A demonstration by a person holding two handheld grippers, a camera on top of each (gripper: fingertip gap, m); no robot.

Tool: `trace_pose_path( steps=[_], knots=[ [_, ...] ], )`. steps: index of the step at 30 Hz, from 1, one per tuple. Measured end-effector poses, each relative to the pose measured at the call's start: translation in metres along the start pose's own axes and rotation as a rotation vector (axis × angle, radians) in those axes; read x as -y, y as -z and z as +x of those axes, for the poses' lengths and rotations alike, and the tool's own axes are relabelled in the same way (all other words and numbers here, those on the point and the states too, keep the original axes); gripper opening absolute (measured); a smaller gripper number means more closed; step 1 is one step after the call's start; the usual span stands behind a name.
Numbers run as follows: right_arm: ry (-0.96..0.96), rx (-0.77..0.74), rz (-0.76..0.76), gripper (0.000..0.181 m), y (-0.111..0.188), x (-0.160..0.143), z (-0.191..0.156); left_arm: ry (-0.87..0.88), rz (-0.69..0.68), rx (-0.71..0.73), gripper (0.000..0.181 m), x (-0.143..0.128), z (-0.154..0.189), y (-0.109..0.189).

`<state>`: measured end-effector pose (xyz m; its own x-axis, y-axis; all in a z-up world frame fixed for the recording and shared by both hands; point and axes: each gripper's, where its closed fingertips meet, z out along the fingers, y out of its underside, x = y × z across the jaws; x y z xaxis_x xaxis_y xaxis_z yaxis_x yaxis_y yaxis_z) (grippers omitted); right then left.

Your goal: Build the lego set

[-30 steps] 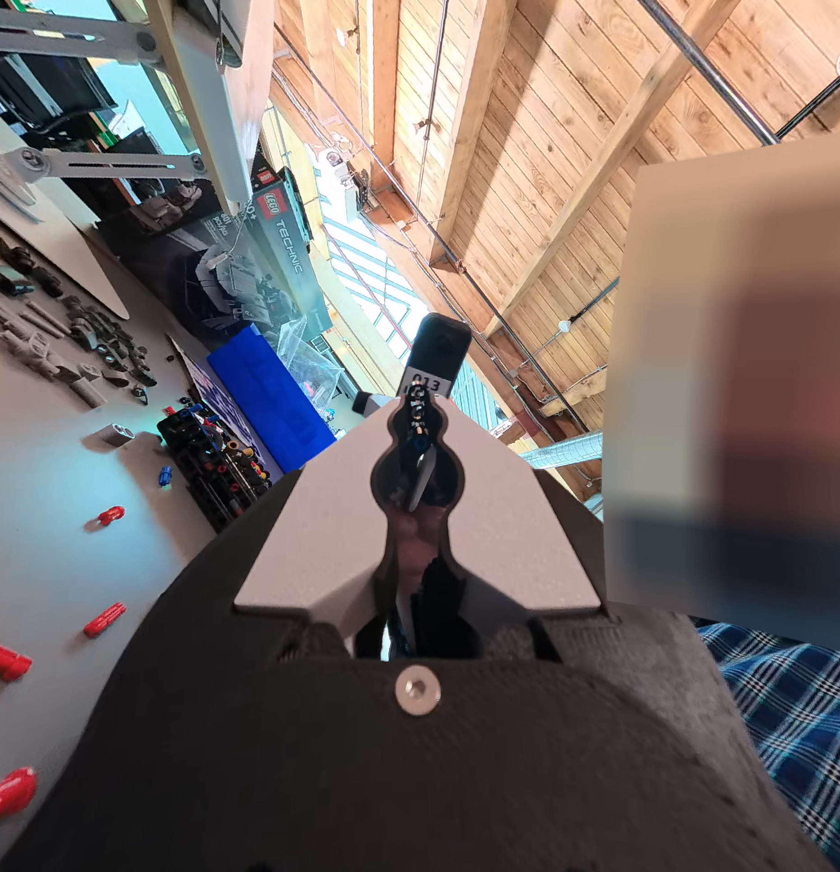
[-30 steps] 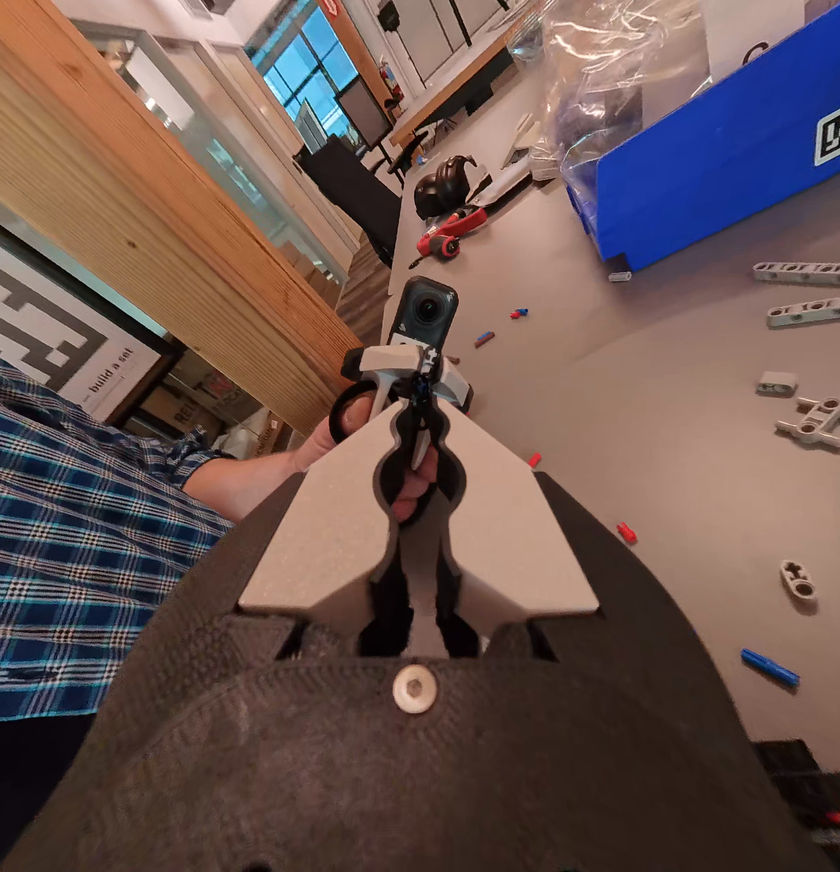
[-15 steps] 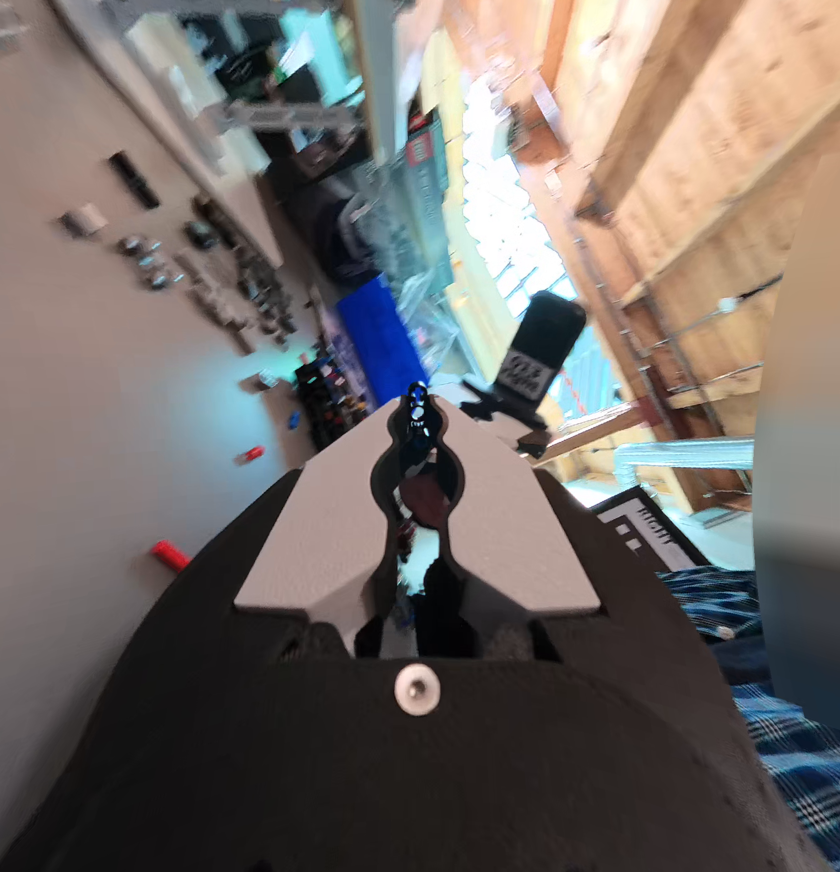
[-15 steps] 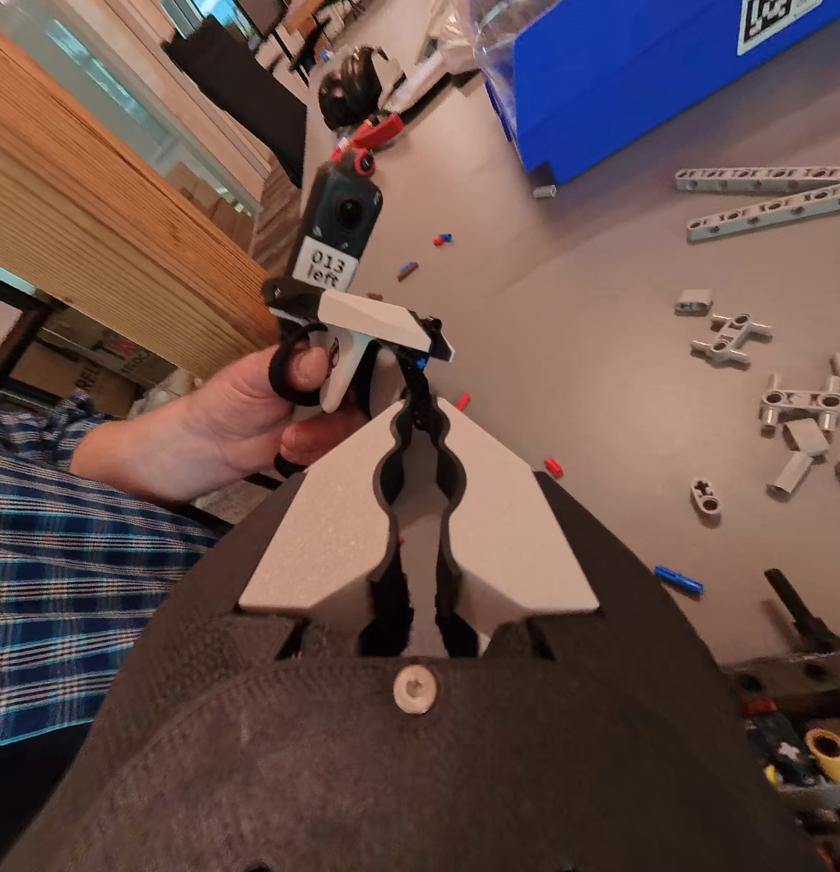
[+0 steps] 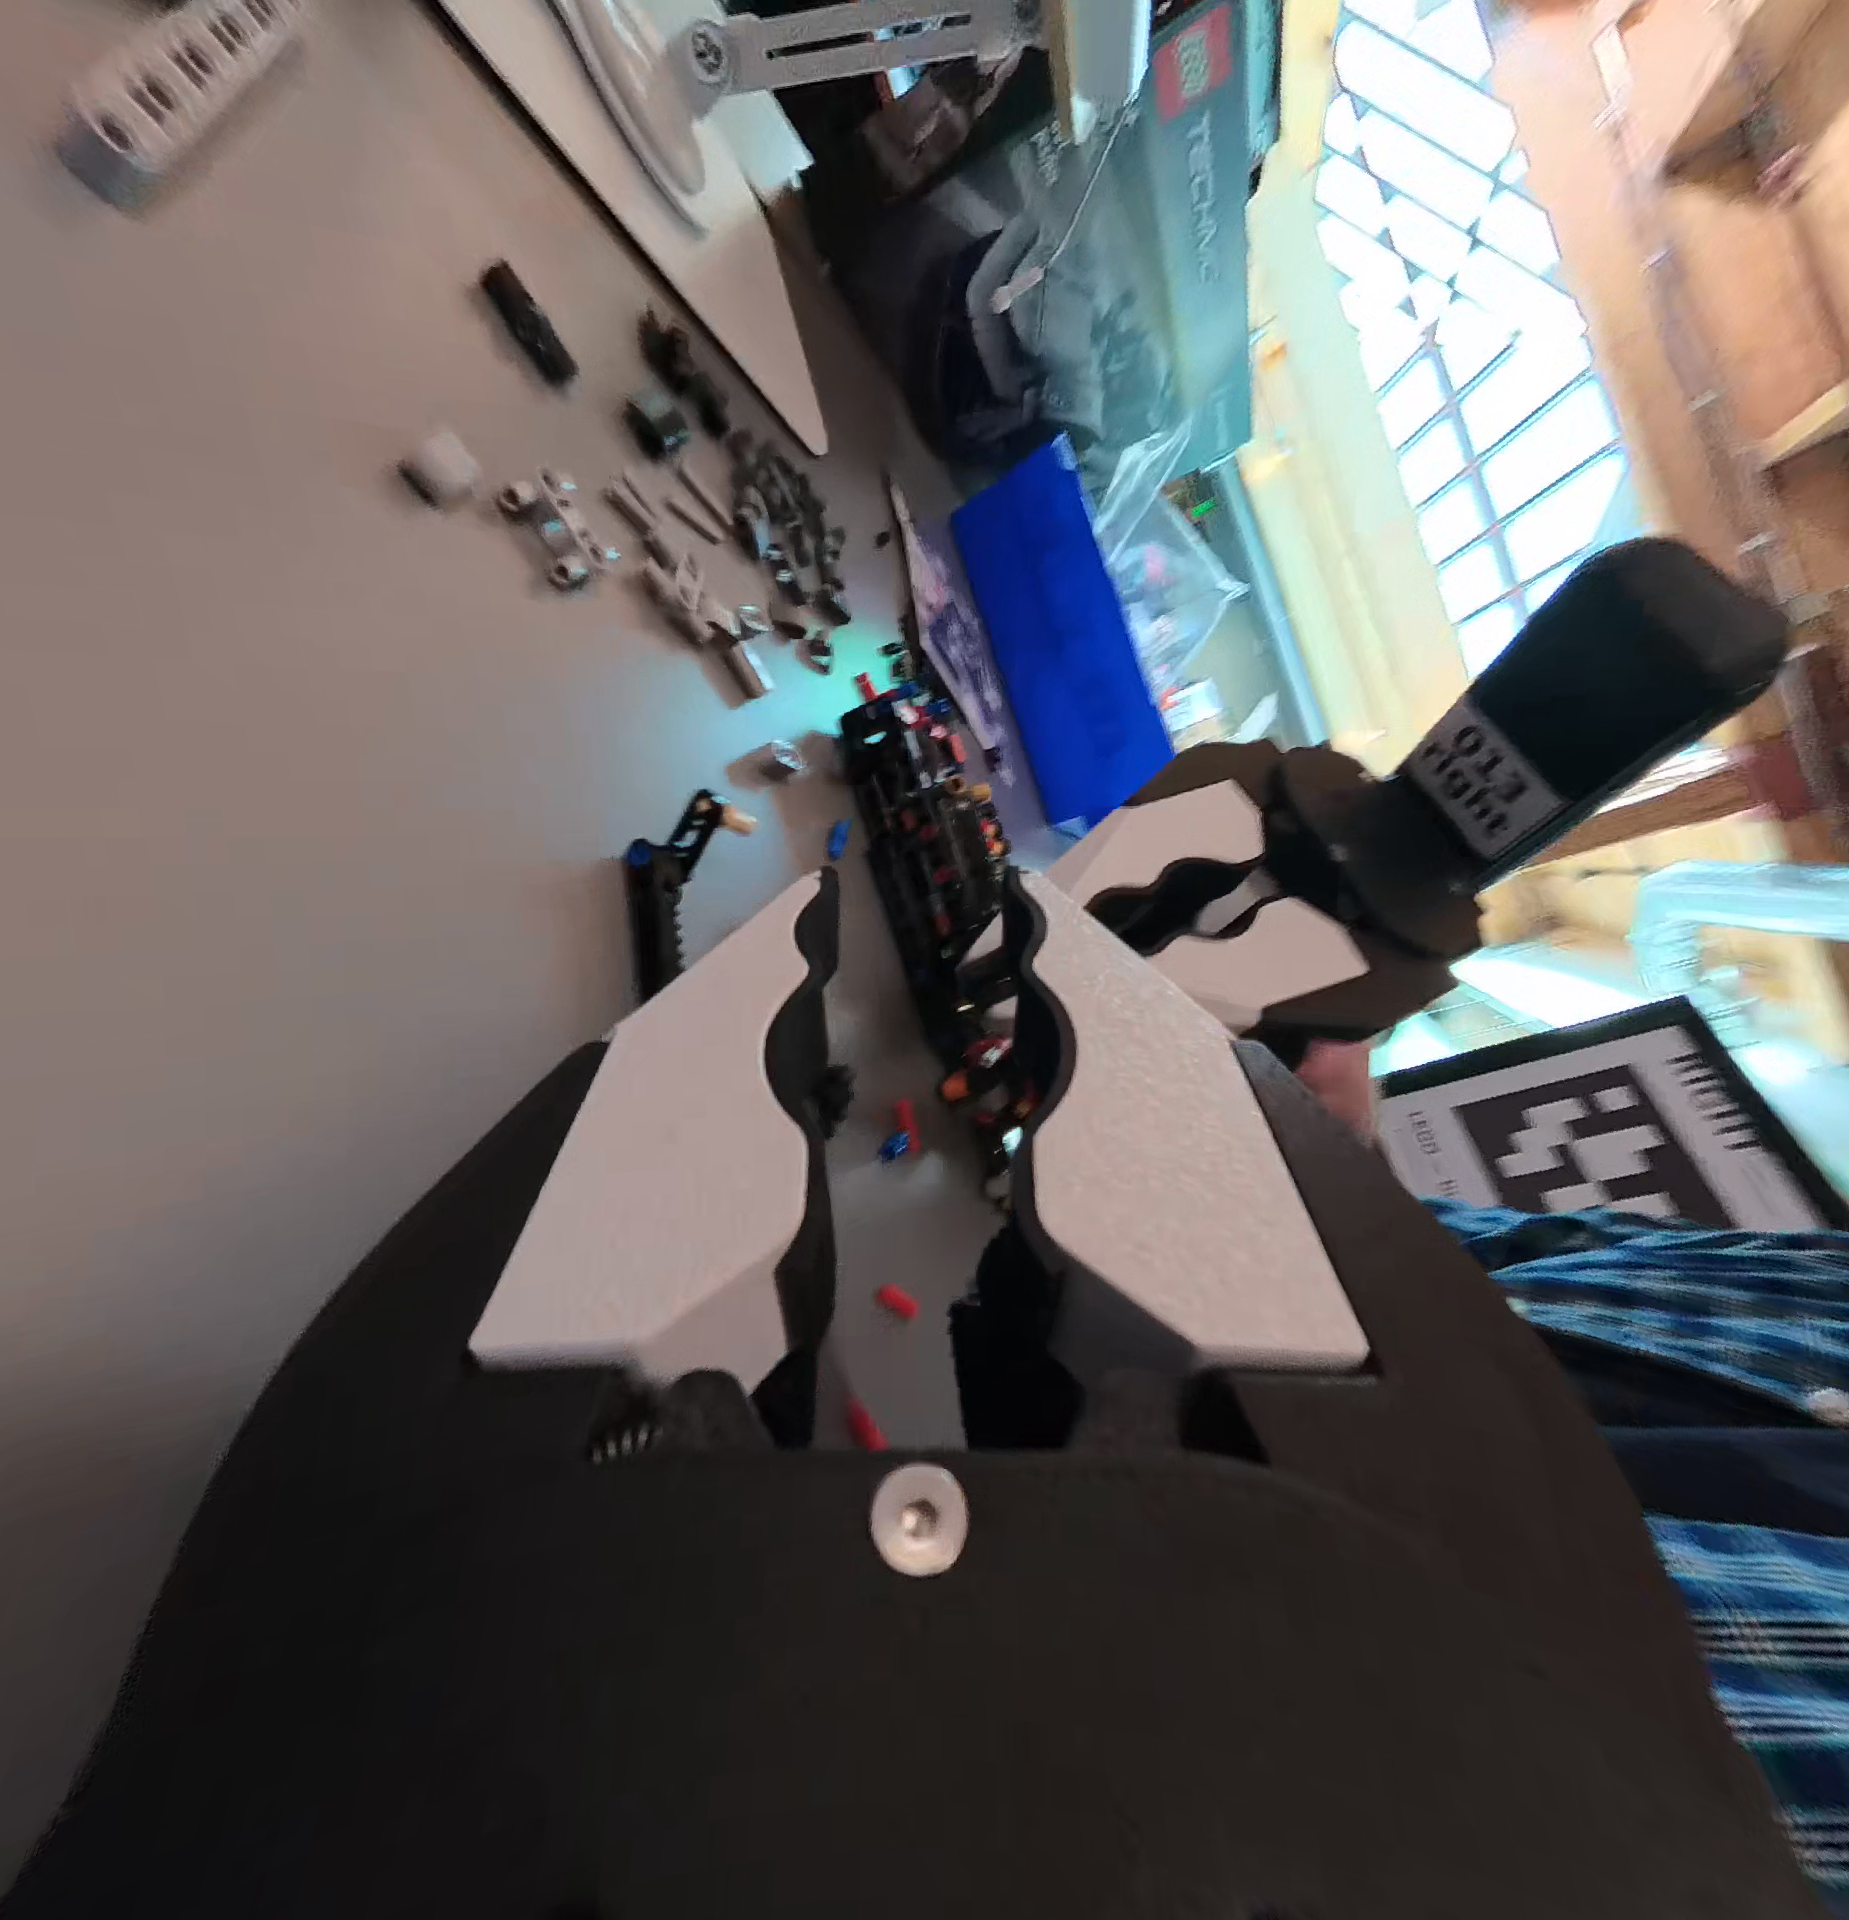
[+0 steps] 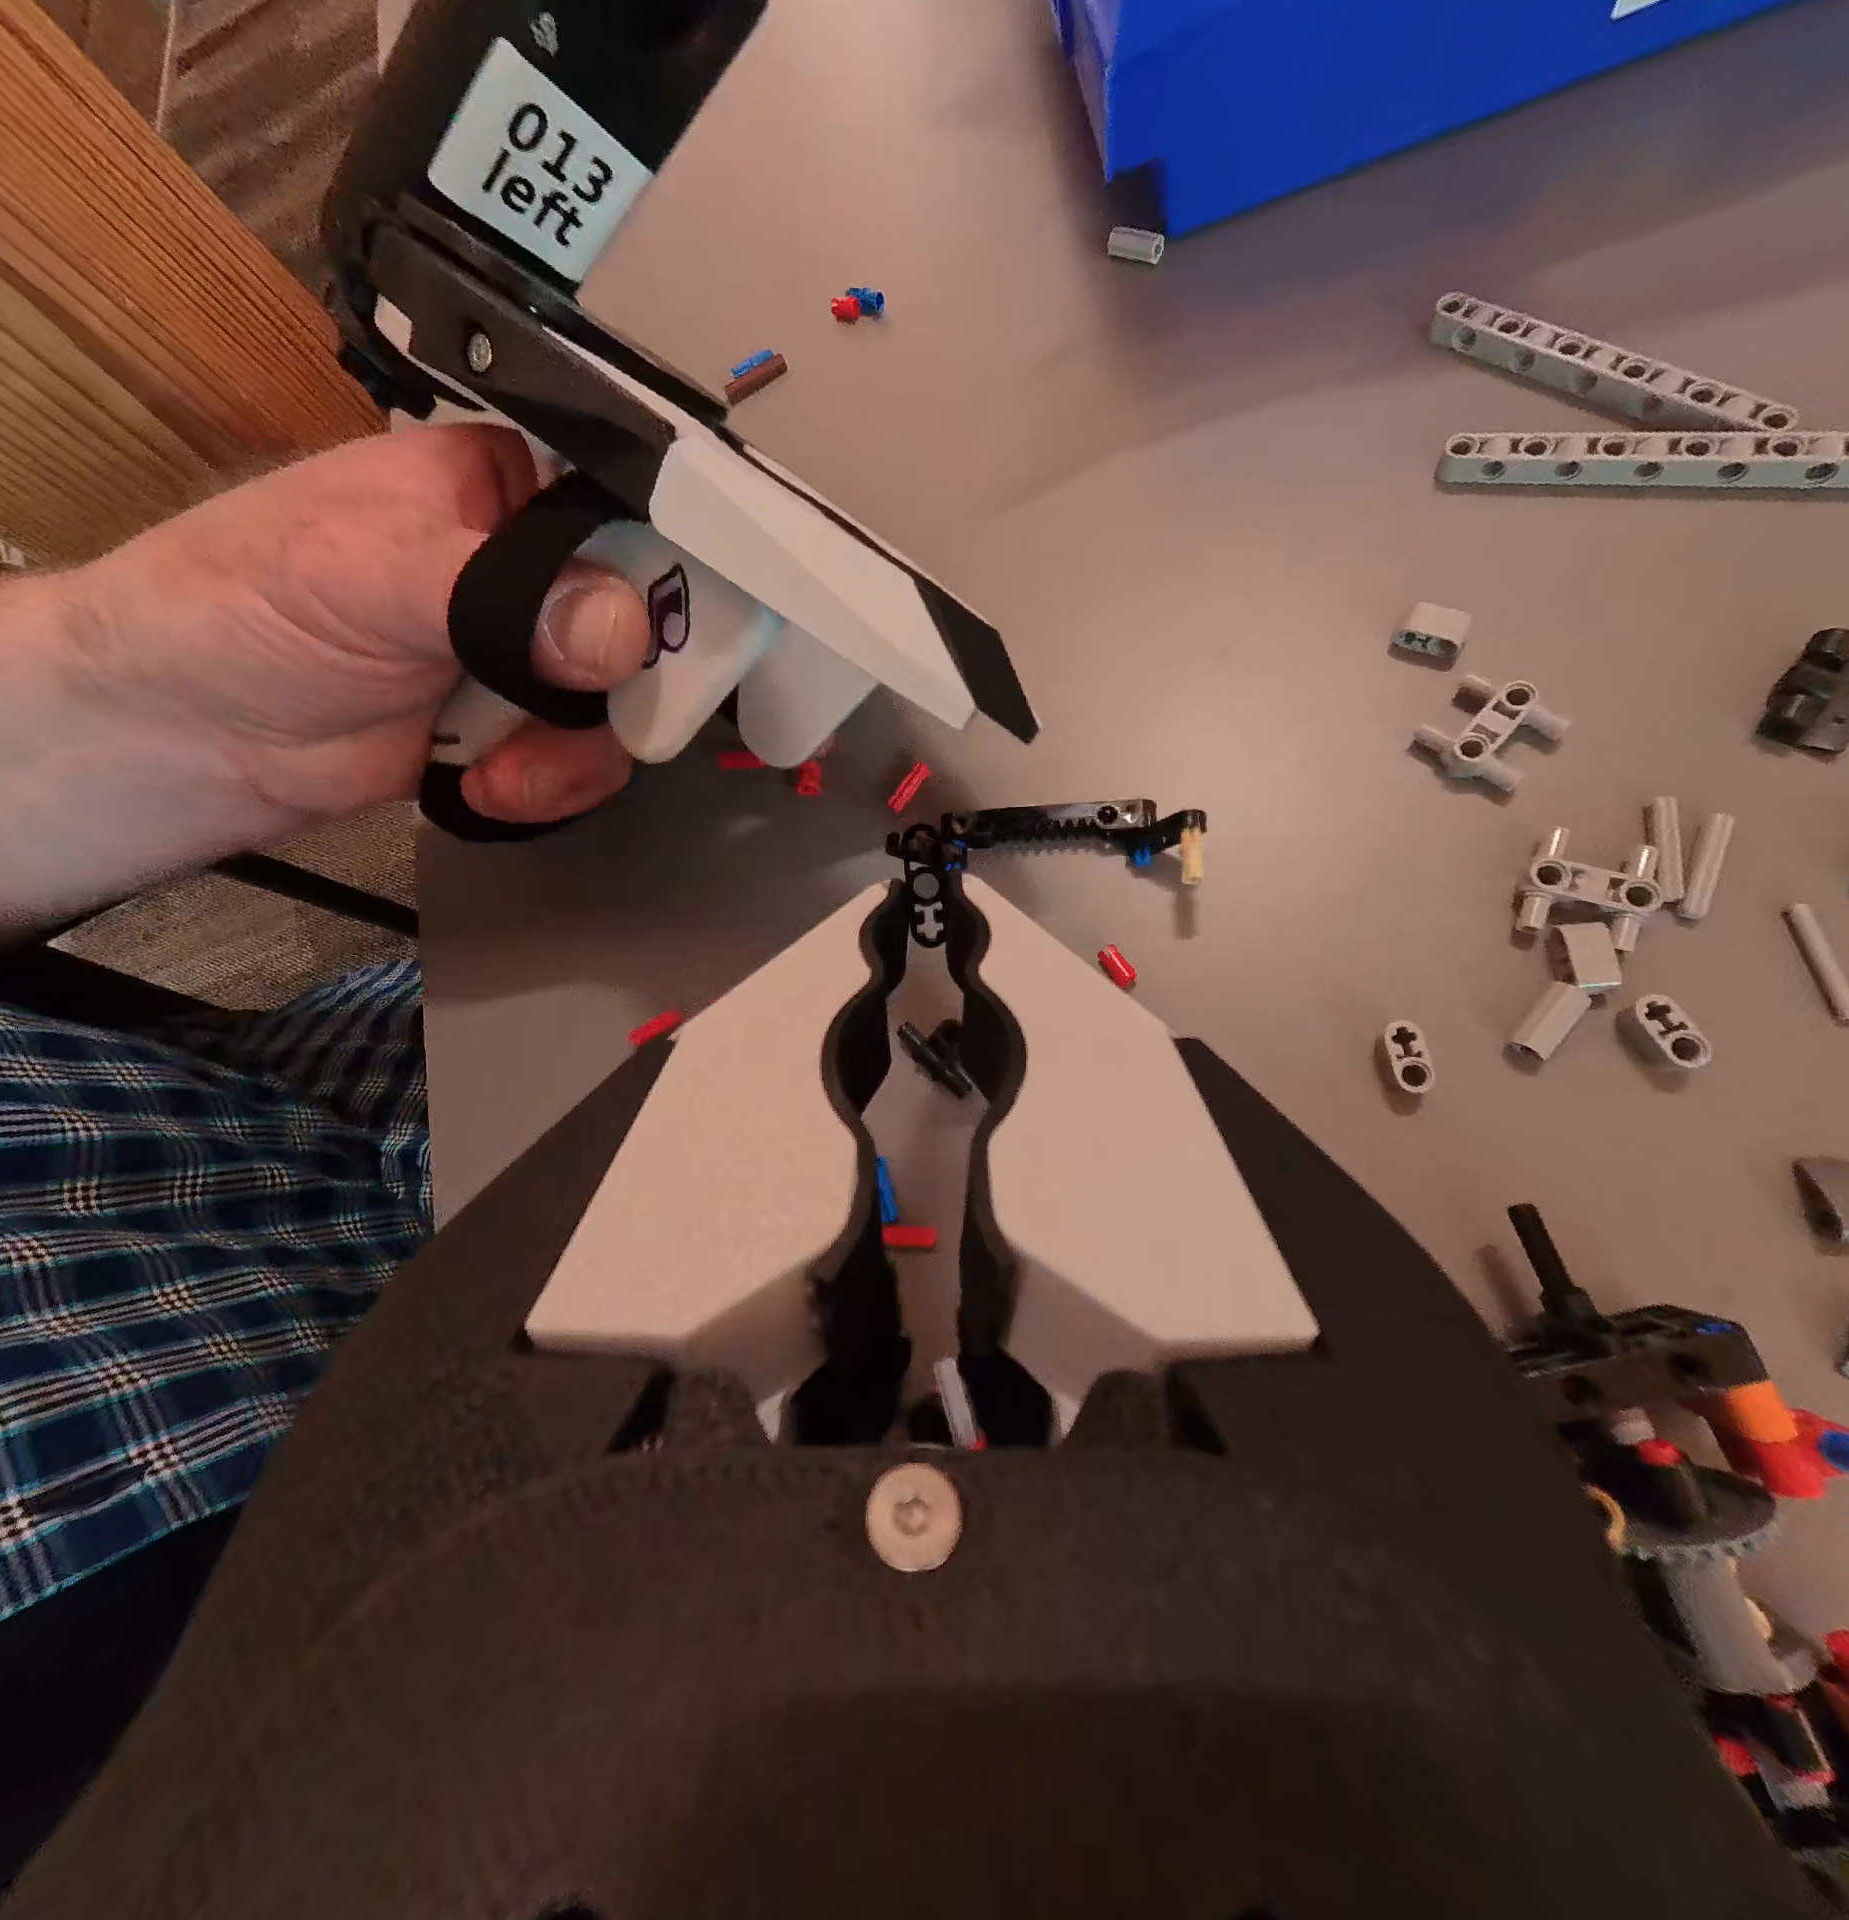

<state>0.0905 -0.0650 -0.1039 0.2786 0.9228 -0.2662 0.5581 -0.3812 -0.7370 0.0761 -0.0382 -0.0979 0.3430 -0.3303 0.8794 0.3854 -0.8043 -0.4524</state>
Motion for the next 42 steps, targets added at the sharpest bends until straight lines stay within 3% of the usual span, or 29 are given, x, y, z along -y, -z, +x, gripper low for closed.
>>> trace_pose_path(
  steps=[4, 16, 22, 26, 30, 33, 39, 42],
  knots=[
    [0.036, -0.031, -0.005, 0.004, 0.011, 0.002, 0.003, -0.131, -0.040, 0.093, 0.030, -0.001, -0.005, 0.022],
    [0.049, -0.037, 0.003, 0.004, 0.031, -0.010, -0.002, -0.509, -0.308, 0.200, 0.028, -0.055, 0.005, 0.053],
    [0.052, -0.044, 0.013, 0.004, 0.036, -0.014, -0.005, -0.768, -0.377, 0.315, 0.028, -0.042, -0.009, 0.049],
    [0.069, -0.063, 0.009, 0.004, 0.035, -0.016, -0.007, -0.934, -0.510, 0.396, 0.032, -0.039, -0.030, 0.038],
    [0.074, -0.075, 0.005, 0.004, 0.032, -0.020, -0.008, -0.900, -0.576, 0.432, 0.045, -0.047, -0.043, 0.025],
    [0.071, -0.077, 0.010, 0.004, 0.030, -0.022, -0.008, -0.828, -0.541, 0.447, 0.046, -0.050, -0.045, 0.017],
    [0.090, -0.073, 0.002, 0.004, 0.025, -0.021, -0.008, -0.825, -0.500, 0.531, 0.020, -0.043, -0.051, 0.013],
    [0.135, -0.083, -0.021, 0.004, 0.025, -0.016, -0.006, -0.873, -0.523, 0.531, 0.018, -0.042, -0.052, 0.012]
  ],
)
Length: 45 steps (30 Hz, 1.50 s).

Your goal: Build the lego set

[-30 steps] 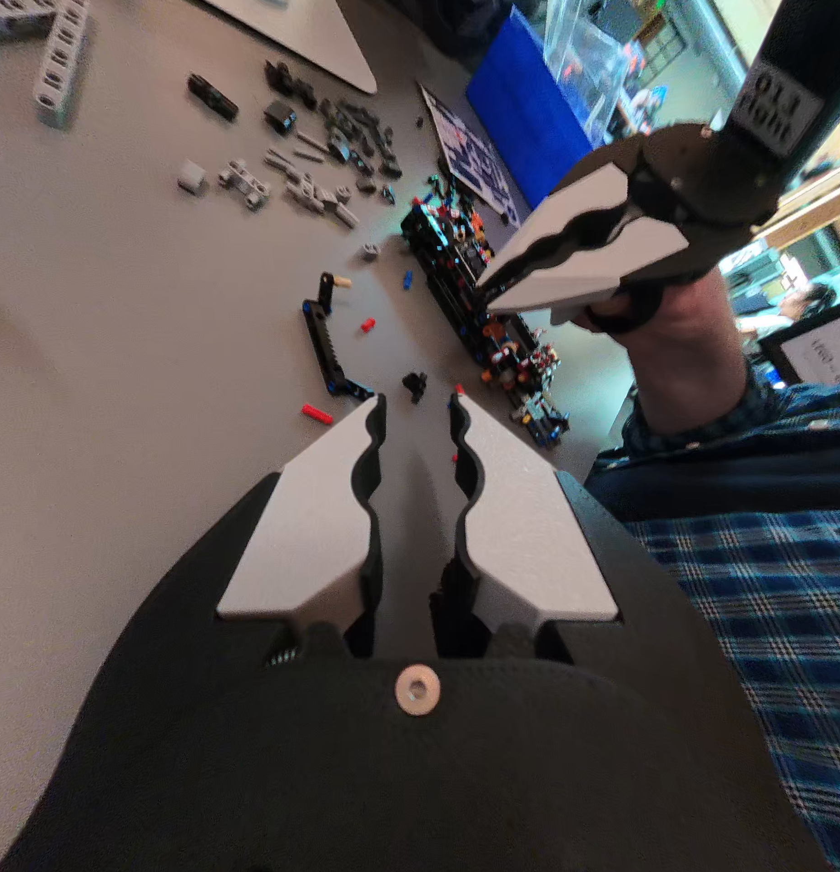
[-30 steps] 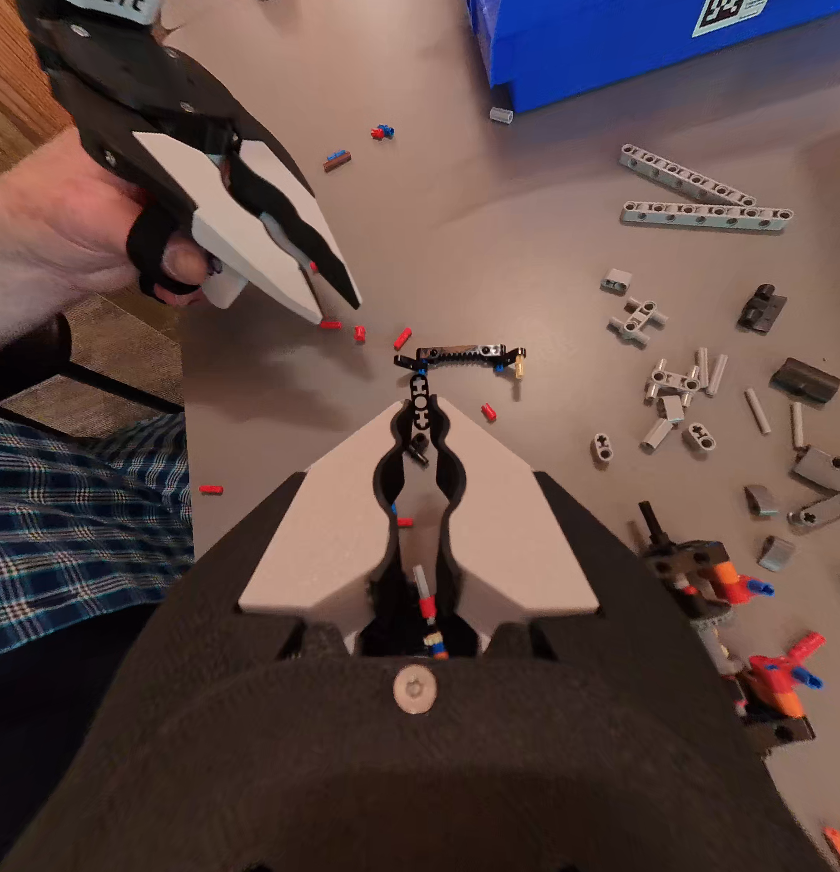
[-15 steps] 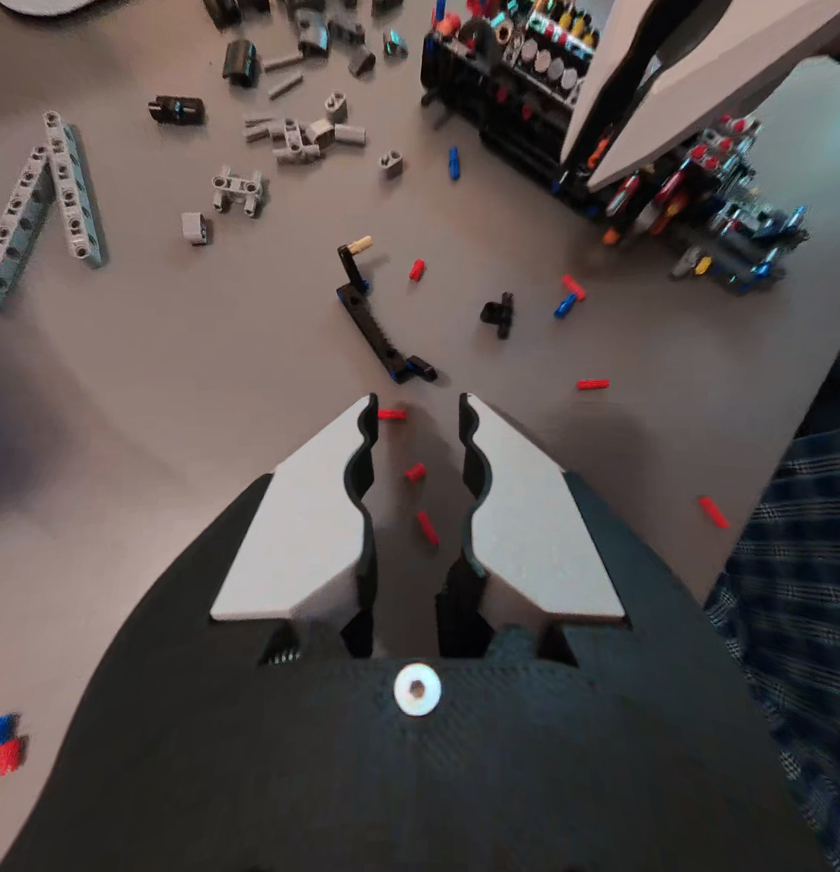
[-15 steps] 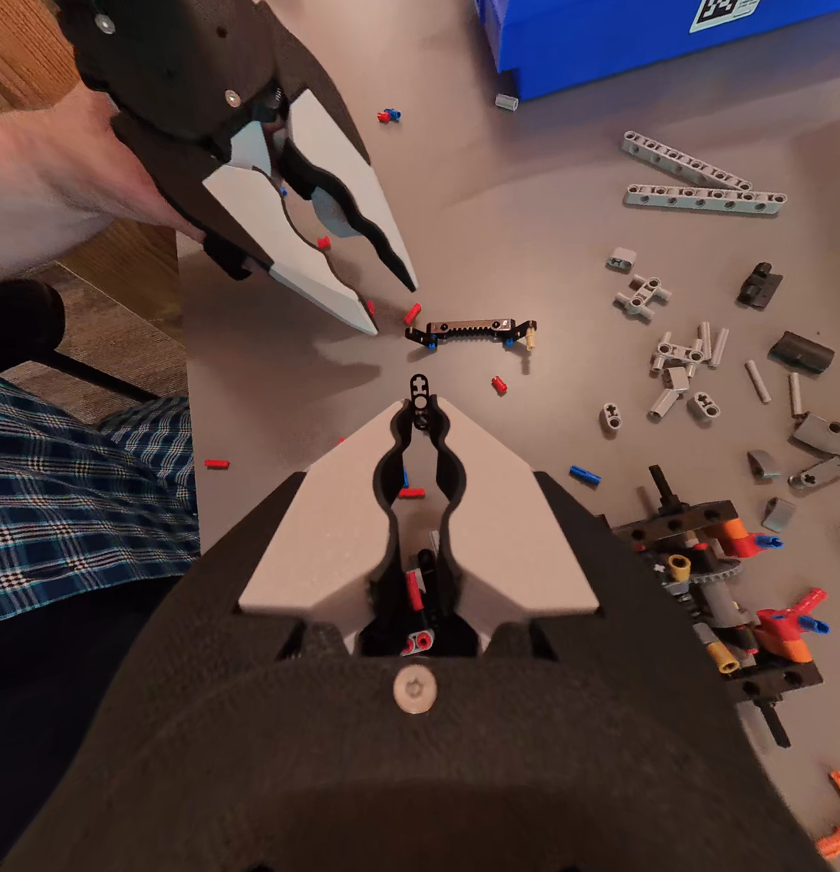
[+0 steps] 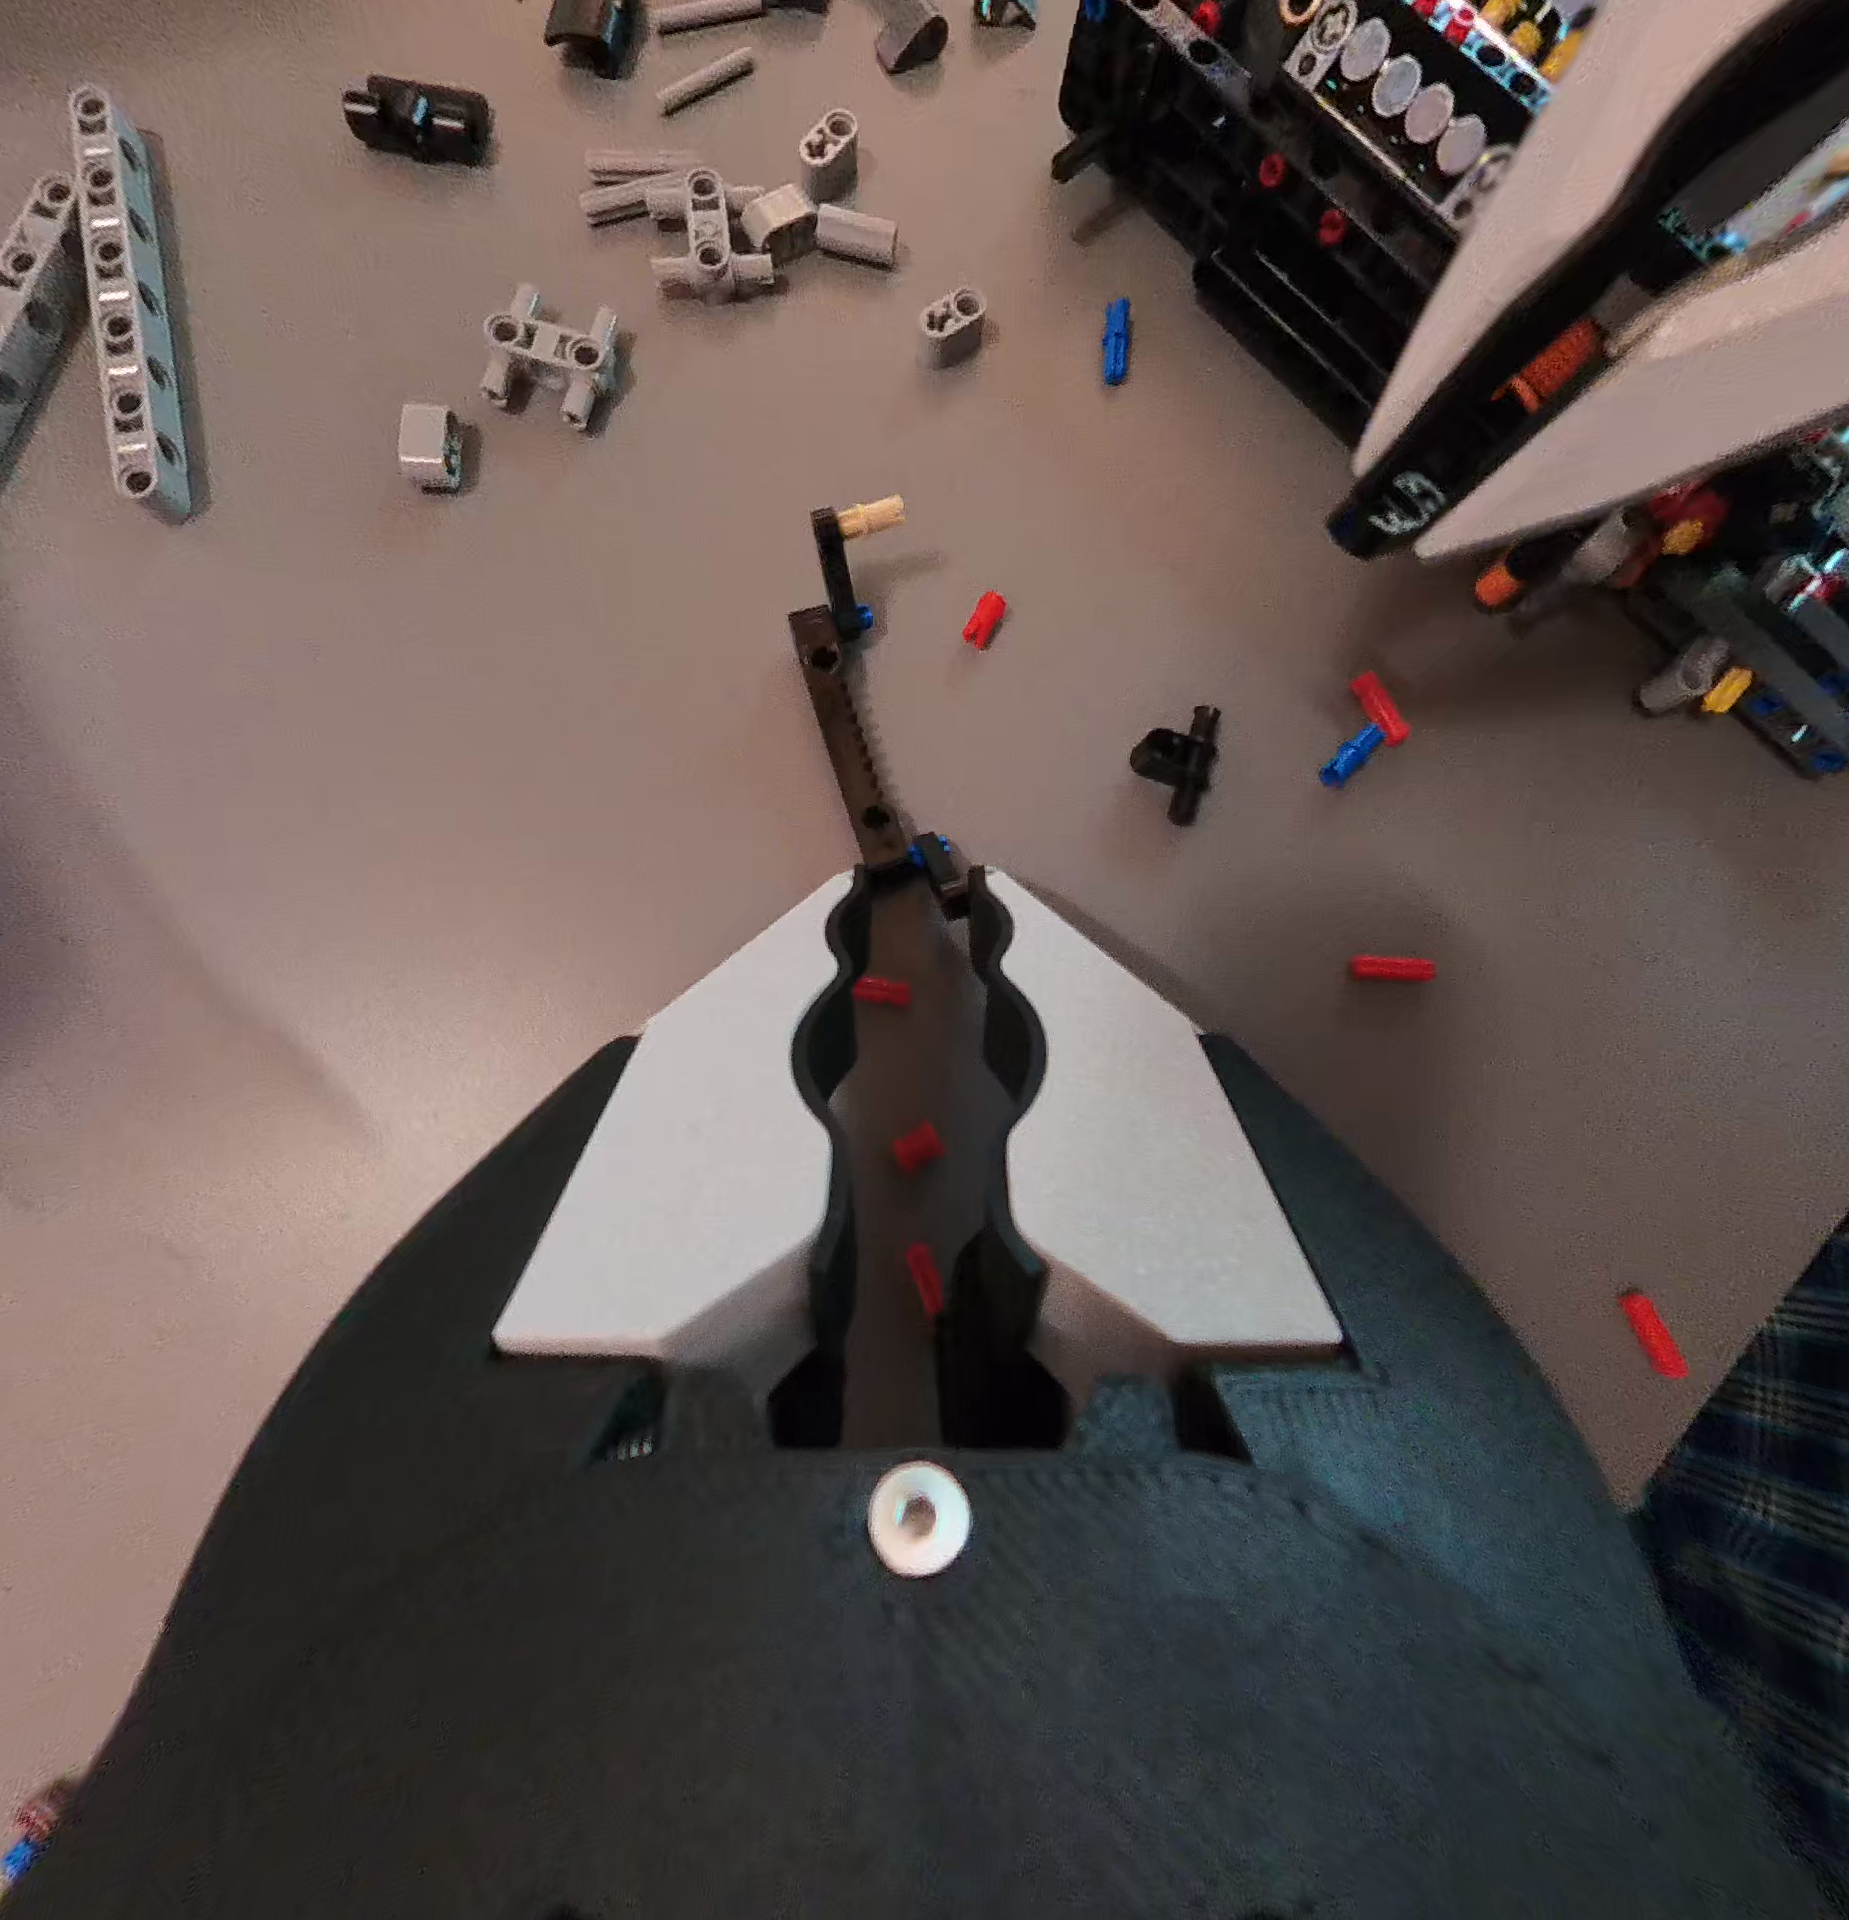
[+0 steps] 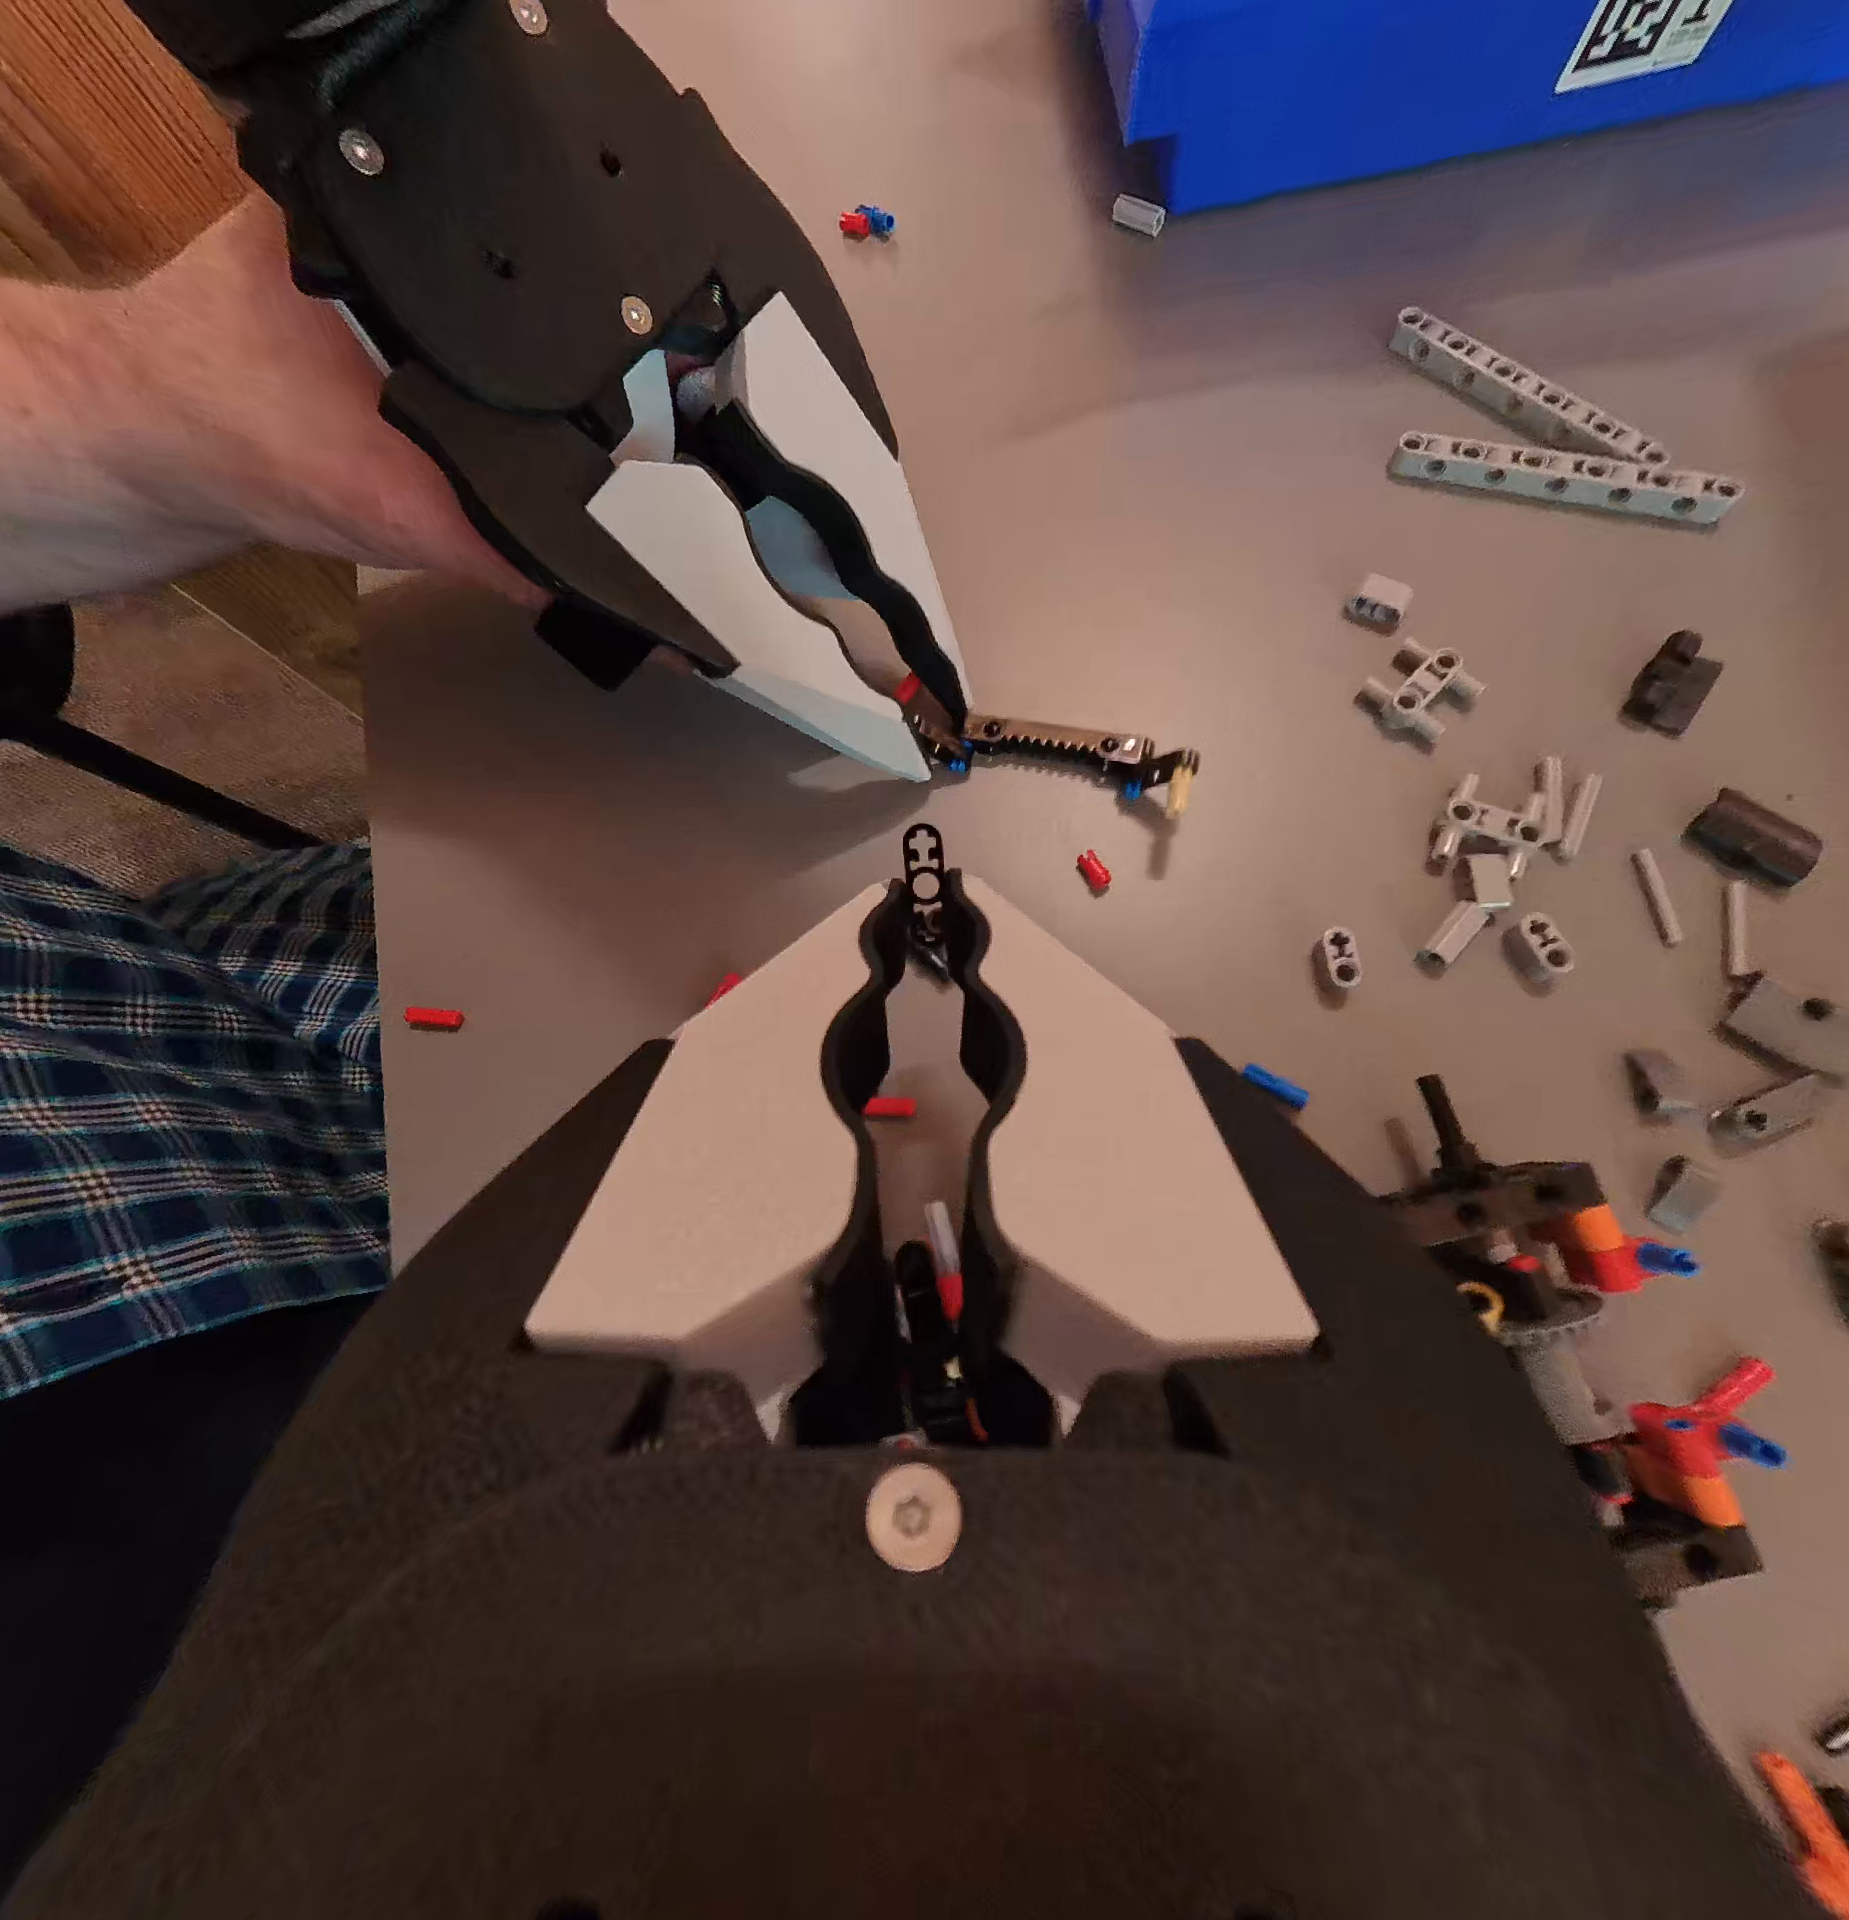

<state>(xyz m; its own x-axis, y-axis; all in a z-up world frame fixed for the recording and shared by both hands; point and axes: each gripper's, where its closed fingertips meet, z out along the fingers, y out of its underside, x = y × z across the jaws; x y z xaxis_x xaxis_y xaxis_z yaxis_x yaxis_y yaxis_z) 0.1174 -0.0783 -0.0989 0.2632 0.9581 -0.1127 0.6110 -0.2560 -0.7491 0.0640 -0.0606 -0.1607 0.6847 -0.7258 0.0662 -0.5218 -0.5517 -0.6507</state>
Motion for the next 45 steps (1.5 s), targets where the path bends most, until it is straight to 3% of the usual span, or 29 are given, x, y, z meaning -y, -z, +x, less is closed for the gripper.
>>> trace_pose_path(
  steps=[10, 16, 22, 27, 33, 45],
  knots=[
    [0.257, 0.064, -0.320, 0.004, -0.034, -0.016, 0.003, -0.224, -0.062, -0.104, 0.015, -0.005, -0.004, 0.005],
    [0.281, 0.112, -0.395, 0.008, -0.065, -0.024, 0.000, -0.289, -0.072, -0.150, 0.009, -0.007, -0.005, 0.005],
    [0.311, 0.120, -0.381, 0.023, -0.063, -0.010, 0.002, -0.317, -0.054, -0.177, 0.008, -0.007, -0.005, 0.006],
    [0.360, 0.085, -0.354, 0.018, -0.070, 0.006, 0.013, -0.326, -0.039, -0.183, 0.005, -0.006, -0.006, 0.005],
    [0.419, 0.142, -0.396, 0.015, -0.088, -0.002, 0.016, -0.319, -0.022, -0.180, 0.004, -0.006, -0.006, 0.005],
    [0.395, 0.214, -0.386, 0.007, -0.091, -0.002, 0.015, -0.305, -0.015, -0.185, 0.003, -0.004, -0.008, 0.003]
  ],
)
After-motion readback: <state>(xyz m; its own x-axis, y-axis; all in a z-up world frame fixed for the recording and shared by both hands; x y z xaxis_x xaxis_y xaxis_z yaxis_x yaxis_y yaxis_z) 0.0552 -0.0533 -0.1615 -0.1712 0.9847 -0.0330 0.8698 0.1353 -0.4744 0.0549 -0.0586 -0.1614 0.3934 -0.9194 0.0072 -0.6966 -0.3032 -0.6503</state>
